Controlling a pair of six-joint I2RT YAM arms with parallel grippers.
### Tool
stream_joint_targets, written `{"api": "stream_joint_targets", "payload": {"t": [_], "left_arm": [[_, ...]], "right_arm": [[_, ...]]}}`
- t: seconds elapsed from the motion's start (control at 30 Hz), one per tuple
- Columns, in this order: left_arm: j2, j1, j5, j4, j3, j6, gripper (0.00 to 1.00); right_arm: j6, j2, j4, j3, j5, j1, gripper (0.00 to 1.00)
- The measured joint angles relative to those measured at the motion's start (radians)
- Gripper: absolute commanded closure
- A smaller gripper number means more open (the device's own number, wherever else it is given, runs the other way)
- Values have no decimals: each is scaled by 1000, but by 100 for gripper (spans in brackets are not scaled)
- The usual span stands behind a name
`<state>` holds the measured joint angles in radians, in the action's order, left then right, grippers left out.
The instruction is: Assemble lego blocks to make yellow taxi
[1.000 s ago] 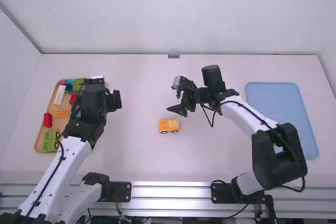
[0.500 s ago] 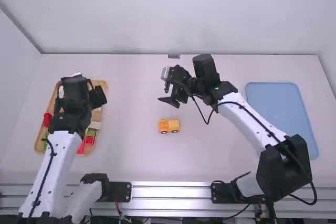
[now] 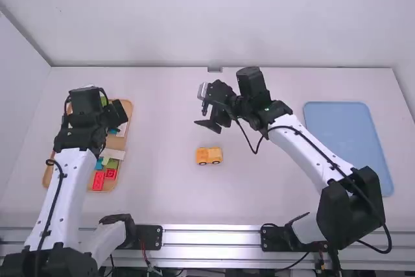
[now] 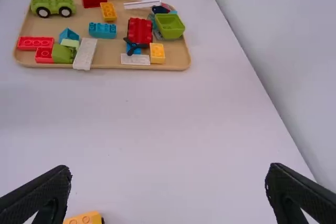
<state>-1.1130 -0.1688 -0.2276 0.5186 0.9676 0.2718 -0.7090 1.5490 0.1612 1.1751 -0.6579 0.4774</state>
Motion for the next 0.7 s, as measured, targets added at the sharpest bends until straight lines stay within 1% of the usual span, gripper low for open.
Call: {"api": "stream_joint_targets", "payload": {"t": [0.1, 0.23, 0.3, 0.37, 0.5, 0.53, 0.57, 0.7], "left_arm": [[-14, -28, 6, 35, 0, 55, 1], [-84, -178, 68, 76, 6, 134, 1], [-142, -244, 132, 85, 35, 140, 1], [-201, -264, 171, 116, 87, 143, 1], [-363, -219, 197, 206, 251, 159, 1], [-446, -180, 186, 256, 338, 166, 1], [-473, -168, 182, 274, 366, 167, 1], [-715, -91, 163, 405, 617, 187, 1]], "right_arm": [[1, 0, 0, 0, 32, 0, 2], [10, 0, 3, 0, 87, 0, 1], [12, 0, 1, 0, 102, -6, 1], [12, 0, 0, 0, 108, -19, 1], [13, 0, 0, 0, 104, -48, 1], [15, 0, 0, 0, 103, -59, 1], [14, 0, 0, 0, 103, -62, 1], [23, 0, 6, 0, 103, -82, 1]]}}
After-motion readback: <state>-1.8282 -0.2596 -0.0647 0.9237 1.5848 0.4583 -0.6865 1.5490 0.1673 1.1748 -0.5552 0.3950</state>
